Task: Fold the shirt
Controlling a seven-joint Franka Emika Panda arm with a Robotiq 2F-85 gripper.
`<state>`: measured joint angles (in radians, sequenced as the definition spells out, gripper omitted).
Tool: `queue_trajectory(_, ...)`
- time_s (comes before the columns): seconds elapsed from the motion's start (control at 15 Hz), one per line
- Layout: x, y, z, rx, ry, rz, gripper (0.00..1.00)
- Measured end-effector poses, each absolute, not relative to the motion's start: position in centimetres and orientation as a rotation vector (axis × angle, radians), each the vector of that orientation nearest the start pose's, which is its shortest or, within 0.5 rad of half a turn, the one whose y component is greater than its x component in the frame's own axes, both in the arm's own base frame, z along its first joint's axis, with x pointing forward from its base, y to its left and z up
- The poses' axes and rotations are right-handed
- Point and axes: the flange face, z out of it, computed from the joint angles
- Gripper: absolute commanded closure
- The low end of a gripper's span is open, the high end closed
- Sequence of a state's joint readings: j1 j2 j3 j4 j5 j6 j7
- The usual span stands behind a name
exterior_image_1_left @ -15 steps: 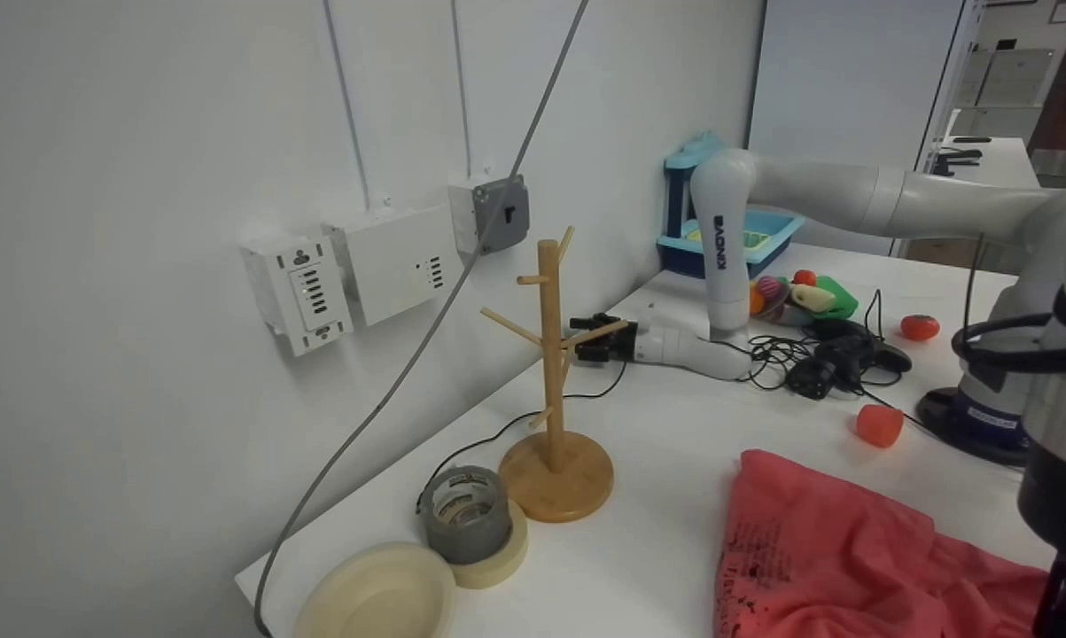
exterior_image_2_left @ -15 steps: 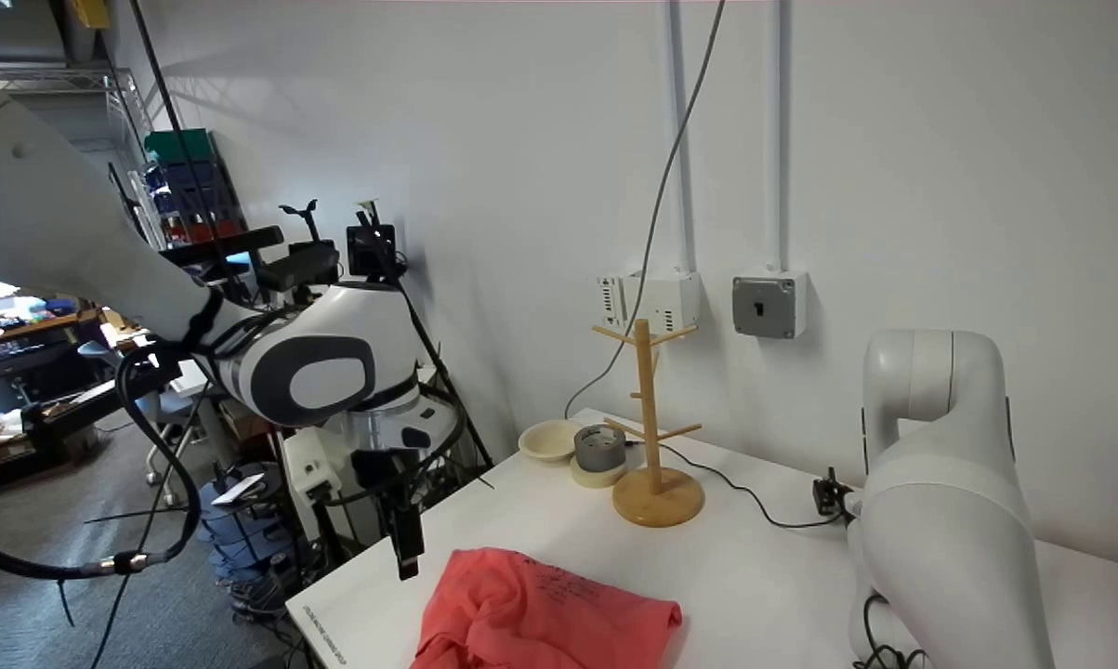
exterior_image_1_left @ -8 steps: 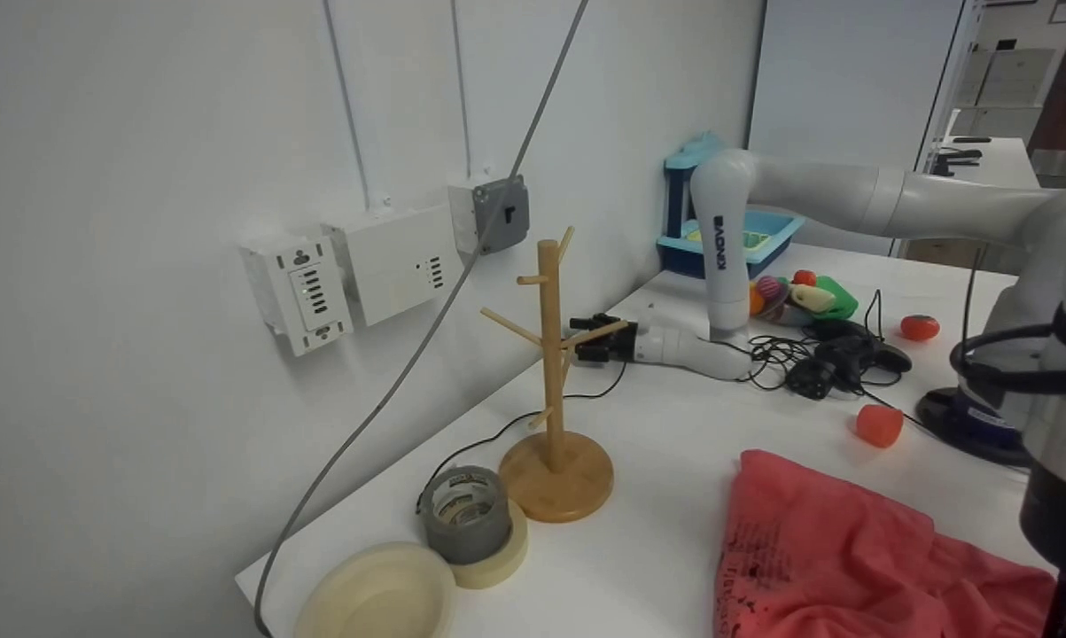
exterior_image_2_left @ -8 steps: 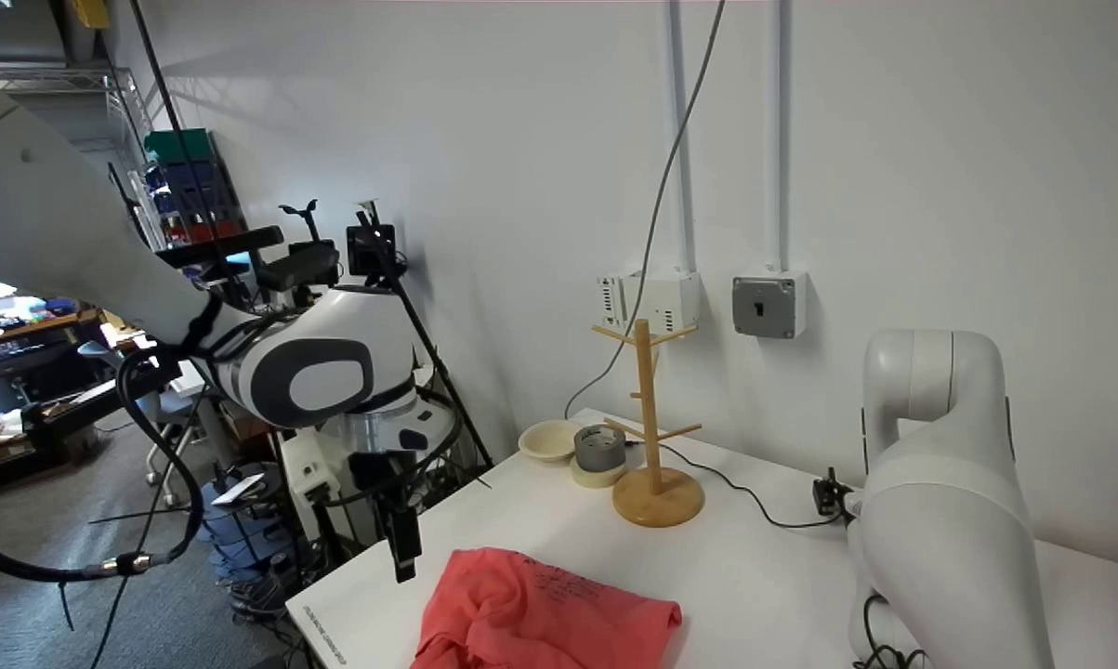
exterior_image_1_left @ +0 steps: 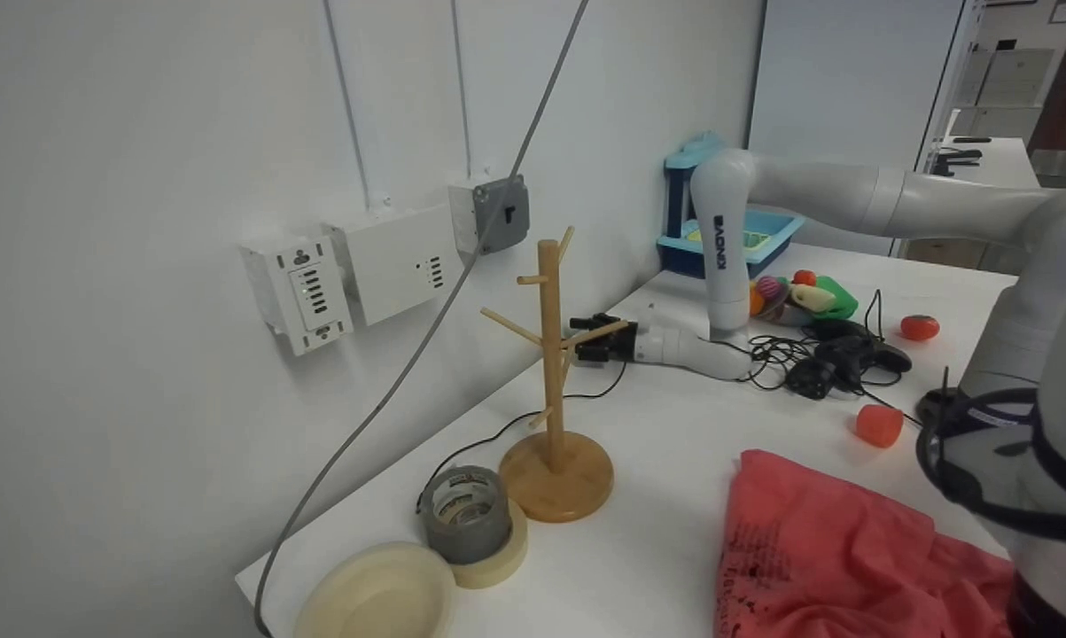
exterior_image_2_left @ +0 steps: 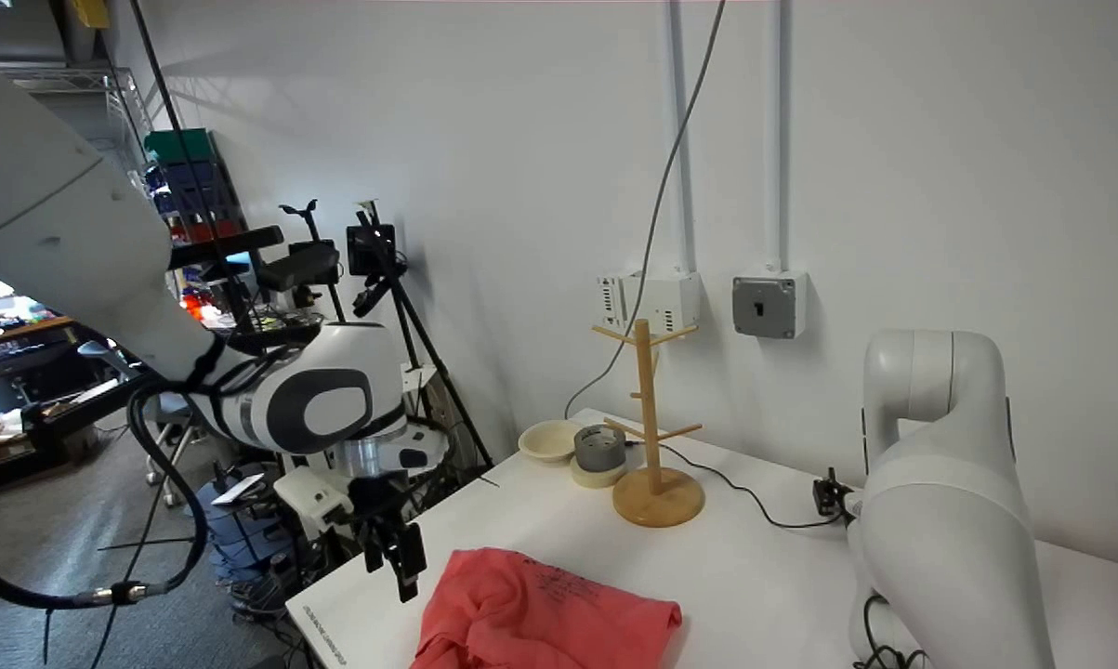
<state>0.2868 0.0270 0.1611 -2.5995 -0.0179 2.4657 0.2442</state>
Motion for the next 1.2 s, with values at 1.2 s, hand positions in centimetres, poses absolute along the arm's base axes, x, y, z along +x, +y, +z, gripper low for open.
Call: queue_trajectory(1.2,39.3,19.4,18.6,-3.245,-0.633,0.110,0.00)
